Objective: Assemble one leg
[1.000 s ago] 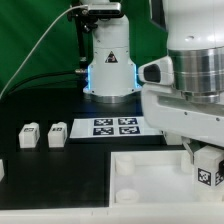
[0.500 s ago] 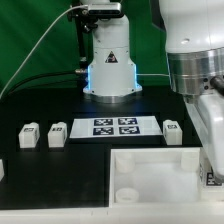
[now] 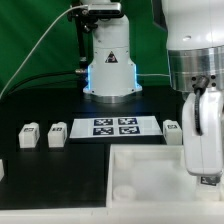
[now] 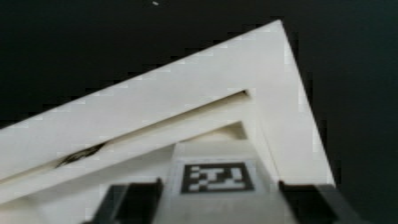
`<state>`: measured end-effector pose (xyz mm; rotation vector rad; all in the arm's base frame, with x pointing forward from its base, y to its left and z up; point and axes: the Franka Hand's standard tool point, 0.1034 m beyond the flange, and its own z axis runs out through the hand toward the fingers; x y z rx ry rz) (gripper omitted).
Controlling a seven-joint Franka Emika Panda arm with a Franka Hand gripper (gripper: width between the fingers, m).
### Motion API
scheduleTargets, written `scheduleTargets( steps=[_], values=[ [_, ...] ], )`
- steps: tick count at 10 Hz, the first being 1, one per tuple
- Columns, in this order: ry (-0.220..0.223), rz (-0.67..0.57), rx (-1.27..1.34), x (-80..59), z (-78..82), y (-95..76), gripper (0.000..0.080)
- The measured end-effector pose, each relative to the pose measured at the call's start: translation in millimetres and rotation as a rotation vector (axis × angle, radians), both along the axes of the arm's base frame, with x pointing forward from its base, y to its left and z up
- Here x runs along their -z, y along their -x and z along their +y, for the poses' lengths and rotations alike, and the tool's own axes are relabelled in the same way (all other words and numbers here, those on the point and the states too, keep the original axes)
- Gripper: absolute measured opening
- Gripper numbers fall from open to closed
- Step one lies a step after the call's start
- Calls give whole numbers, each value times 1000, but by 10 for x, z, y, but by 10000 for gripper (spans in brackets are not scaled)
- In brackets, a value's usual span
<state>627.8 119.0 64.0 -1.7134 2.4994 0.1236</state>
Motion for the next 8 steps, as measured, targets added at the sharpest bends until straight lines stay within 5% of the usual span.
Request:
scheduleTargets(
  steps=[2,6,8],
  values=[
    [0,-1,-6,2,5,2,573],
    [-12,-16,-53,-193,44,285,645],
    [-10,-13,-55,-165,47,283,648]
  ],
)
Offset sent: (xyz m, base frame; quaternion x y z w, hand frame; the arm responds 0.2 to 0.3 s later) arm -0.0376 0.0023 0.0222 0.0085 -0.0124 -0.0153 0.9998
